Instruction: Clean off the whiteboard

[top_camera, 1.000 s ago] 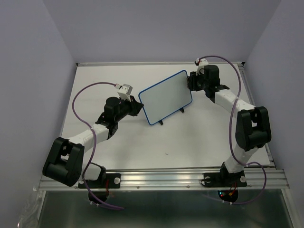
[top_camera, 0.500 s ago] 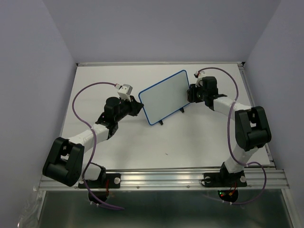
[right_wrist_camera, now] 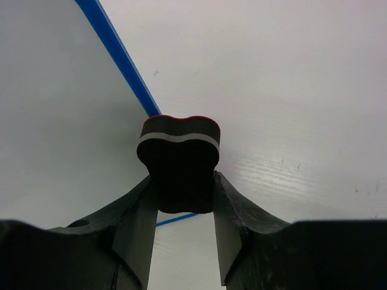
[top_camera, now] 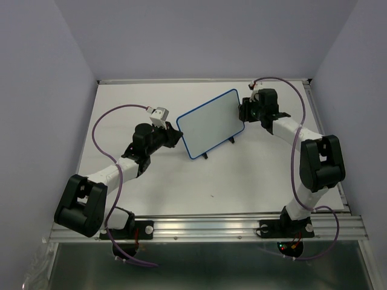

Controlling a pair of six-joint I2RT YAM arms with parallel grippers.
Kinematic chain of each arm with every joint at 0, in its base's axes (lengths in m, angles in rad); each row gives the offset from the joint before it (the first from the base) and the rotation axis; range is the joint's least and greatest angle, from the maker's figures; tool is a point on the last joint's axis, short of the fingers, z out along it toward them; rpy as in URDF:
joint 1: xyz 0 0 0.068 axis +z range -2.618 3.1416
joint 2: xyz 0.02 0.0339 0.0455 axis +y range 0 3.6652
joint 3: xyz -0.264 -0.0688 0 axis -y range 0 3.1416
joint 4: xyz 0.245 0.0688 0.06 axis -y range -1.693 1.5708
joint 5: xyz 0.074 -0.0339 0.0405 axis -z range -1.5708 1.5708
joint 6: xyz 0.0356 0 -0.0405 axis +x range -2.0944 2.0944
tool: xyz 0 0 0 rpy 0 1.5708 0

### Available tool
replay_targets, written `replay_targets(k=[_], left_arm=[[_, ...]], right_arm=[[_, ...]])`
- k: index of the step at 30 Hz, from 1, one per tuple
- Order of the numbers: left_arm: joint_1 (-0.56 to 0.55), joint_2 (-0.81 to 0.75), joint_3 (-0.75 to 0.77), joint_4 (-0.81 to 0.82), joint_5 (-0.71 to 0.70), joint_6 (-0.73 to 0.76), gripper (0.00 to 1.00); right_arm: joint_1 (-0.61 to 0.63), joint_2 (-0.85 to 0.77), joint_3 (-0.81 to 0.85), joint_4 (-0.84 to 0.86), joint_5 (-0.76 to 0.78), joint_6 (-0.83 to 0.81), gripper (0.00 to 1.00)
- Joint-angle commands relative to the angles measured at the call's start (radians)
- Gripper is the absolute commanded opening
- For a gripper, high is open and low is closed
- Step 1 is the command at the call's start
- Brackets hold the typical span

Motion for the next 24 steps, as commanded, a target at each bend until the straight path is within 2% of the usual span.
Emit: replay_targets(k=[1,7,16,19,24], left_arm=[[-0.011,0.004,-0.001,-0.021,-0.013,0.034,0.0],[-0.011,0.006,0.001,-0.021,-0.018,0.035,0.0],[-0.011,0.012,0.005,-0.021,-0.018,0.035,0.0],[-0.011,0.015,0.007,-0.021,-0.015,0.035,0.0],[-0.011,0.015,0.007,-0.021,-0.012,0.035,0.0]], right_arm=[[0.004,0.007,0.107,0.022,-0.004,-0.01,0.01],[0.004,0.008,0.099,0.019,-0.045,-0.009,0.01],[0.004,0.03,-0.062,0.04,-0.032,0.005,0.01],[0.018,0.037,-0.067,0.043,-0.079,-0.009,0.01],[0.046,0.031,-0.037,0.035,-0.047,-0.024,0.01]])
